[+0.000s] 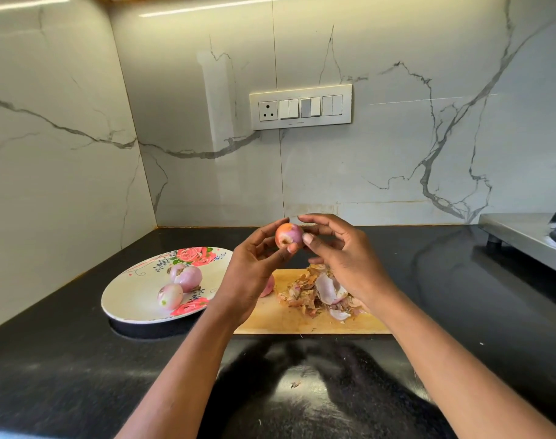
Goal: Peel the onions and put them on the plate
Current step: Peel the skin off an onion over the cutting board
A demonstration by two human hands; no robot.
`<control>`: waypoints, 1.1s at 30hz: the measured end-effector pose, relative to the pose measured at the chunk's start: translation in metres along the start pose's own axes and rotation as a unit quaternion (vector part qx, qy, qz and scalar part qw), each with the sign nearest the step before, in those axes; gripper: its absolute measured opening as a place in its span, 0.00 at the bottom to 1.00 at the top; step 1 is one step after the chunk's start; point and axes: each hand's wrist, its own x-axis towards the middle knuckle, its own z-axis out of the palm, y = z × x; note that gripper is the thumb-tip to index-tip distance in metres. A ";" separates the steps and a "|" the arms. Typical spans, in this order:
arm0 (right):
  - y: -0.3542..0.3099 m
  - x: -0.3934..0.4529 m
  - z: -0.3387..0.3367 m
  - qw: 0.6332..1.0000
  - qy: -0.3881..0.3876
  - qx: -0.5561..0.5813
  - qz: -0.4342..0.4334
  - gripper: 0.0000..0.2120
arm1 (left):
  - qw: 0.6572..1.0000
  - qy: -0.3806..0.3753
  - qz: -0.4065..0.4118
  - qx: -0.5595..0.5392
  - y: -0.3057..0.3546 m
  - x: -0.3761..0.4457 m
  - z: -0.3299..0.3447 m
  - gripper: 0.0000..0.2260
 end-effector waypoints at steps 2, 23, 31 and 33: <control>-0.004 0.000 -0.002 1.000 -0.014 -0.018 -0.015 0.13 | 1.000 0.021 0.004 0.022 -0.001 0.001 -0.002 0.26; -0.003 0.001 -0.011 0.986 0.021 -0.132 -0.101 0.03 | 0.998 -0.047 -0.012 -0.028 0.006 -0.002 -0.004 0.22; 0.004 0.003 -0.015 0.978 0.096 -0.171 -0.066 0.02 | 0.998 -0.052 -0.022 -0.011 0.003 -0.001 -0.003 0.21; 0.005 0.005 -0.020 0.983 0.107 -0.143 -0.028 0.03 | 0.999 -0.044 -0.022 -0.012 0.001 0.000 -0.004 0.21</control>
